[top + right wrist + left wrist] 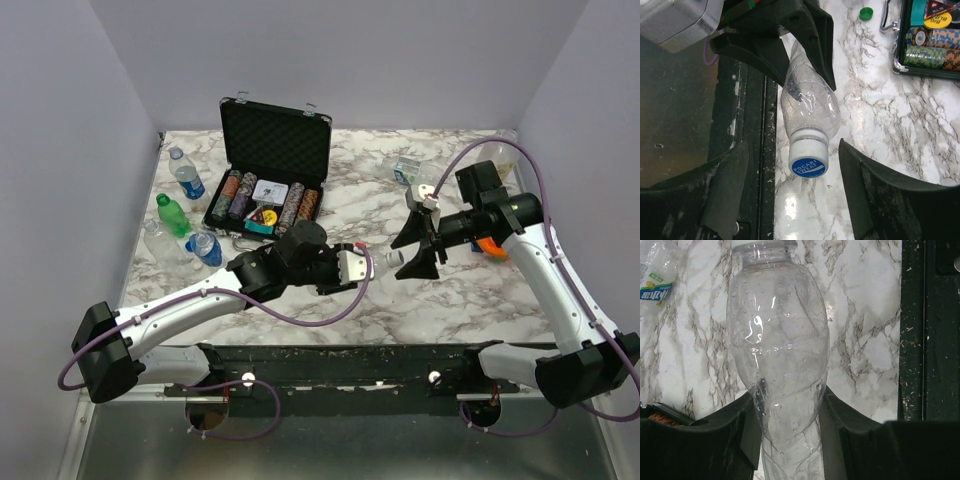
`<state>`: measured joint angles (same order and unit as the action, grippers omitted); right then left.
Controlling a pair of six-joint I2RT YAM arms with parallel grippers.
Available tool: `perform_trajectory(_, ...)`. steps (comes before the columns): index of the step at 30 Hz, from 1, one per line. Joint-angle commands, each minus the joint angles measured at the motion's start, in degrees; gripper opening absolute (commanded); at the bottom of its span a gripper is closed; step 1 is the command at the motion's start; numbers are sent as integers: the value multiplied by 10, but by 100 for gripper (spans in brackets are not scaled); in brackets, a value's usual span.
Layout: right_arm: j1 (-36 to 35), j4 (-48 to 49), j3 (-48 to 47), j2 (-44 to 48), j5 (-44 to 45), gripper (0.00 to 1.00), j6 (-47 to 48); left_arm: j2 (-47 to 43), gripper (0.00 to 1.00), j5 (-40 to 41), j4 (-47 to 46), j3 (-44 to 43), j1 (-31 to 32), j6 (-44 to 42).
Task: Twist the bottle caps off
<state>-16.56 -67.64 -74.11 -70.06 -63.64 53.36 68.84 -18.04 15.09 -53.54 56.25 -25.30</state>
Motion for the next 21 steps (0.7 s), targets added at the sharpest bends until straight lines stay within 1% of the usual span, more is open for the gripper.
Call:
perform_trajectory(1, 0, 35, -27, -4, -9, 84, -98, -8, 0, 39, -22, 8, 2, -5)
perform_trajectory(5, 13, 55, -35, 14, -5, 93, -148, -12, 0, 60, -27, 11, 3, -6)
perform_trajectory(8, 24, 100, -33, 30, 3, 97, -227, -13, 0, 81, -36, 12, 4, -5)
perform_trajectory(9, 32, 129, -28, 36, 8, 99, -268, -15, 0, 91, -39, 13, 4, -5)
perform_trajectory(10, 35, 167, -16, 45, 24, 100, -323, -16, 0, 99, -45, 15, 6, -5)
perform_trajectory(12, 36, 262, 15, 62, 121, 100, -500, -23, 0, 112, -59, 21, 9, -3)
perform_trajectory(13, 36, 276, 26, 65, 179, 100, -572, -27, 0, 119, -65, 24, 10, -3)
perform_trajectory(14, 36, 275, 31, 62, 217, 100, -624, -31, 0, 123, -69, 26, 11, -3)
perform_trajectory(16, 36, 277, 48, 58, 223, 100, -661, -34, 0, 129, -77, 32, 11, -3)
perform_trajectory(19, 36, 296, 83, 53, 178, 100, -682, -36, 0, 135, -81, 33, 11, -3)
perform_trajectory(21, 35, 298, 89, 49, 156, 99, -681, -36, 0, 135, -81, 33, 11, -3)
